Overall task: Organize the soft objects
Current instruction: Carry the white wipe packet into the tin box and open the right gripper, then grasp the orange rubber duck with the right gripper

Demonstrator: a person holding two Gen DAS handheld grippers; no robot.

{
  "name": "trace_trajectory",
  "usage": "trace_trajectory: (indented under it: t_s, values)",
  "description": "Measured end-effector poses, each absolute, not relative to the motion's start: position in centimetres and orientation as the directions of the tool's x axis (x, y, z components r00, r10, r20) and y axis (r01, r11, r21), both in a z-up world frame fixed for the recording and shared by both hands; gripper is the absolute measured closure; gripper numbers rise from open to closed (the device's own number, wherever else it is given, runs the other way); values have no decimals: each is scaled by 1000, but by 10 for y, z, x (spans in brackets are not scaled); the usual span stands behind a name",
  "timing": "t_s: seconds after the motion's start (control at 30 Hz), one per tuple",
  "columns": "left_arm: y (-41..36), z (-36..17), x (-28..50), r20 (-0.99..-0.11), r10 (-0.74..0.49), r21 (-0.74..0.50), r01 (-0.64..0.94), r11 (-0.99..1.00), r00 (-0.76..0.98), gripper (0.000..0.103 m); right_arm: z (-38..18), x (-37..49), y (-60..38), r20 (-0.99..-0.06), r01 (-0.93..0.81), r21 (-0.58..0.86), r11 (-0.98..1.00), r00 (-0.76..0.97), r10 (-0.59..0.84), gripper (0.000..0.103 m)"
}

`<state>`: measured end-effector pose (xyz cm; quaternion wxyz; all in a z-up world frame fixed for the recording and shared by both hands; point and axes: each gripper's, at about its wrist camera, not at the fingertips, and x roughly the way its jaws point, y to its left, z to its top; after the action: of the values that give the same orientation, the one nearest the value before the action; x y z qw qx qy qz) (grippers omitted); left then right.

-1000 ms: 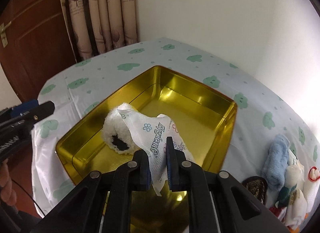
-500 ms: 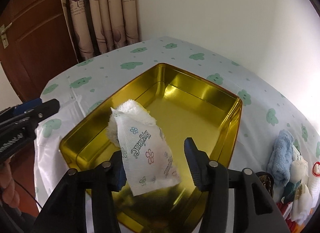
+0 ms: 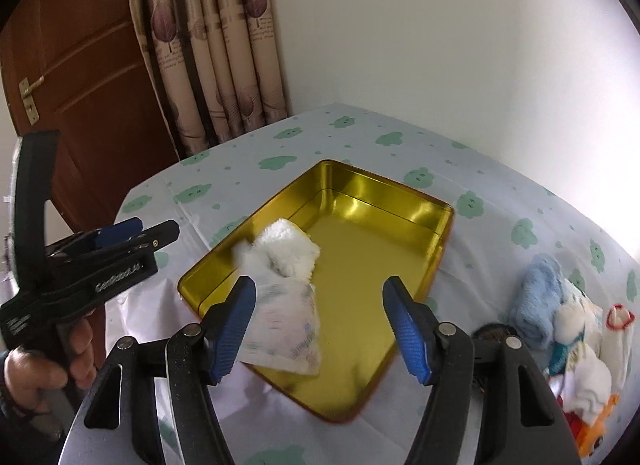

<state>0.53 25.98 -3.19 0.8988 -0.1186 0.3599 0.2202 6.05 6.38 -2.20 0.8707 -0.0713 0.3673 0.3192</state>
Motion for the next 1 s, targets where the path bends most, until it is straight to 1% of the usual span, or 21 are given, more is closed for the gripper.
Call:
trace_trajectory:
  t_s: [0.23,0.33,0.5,0.67,0.8,1.0]
  values:
    - [258,-31,5,-695,314,-49,-479,877,647,50,-22,53,3,-689,-521,92,849,582,432,39]
    - [257,-32,6,-697,314,-47,-477,878,645,50,-24,57,-34,-695,-451,85,889,613,377,39]
    - [254,-33,7,-697,314,-34,-468,883,645,50,-32,63,-108,-707,-284,67,957,663,246,39]
    - [248,-33,9,-693,317,-16,-454,891,647,50,-49,61,-164,-740,-160,54,986,657,147,39]
    - [243,-34,10,-691,319,-1,-443,896,648,50,-70,57,-191,-775,-108,63,992,621,117,39]
    - [233,-33,12,-678,316,23,-411,912,664,50,-90,60,-198,-787,-87,81,993,605,117,39]
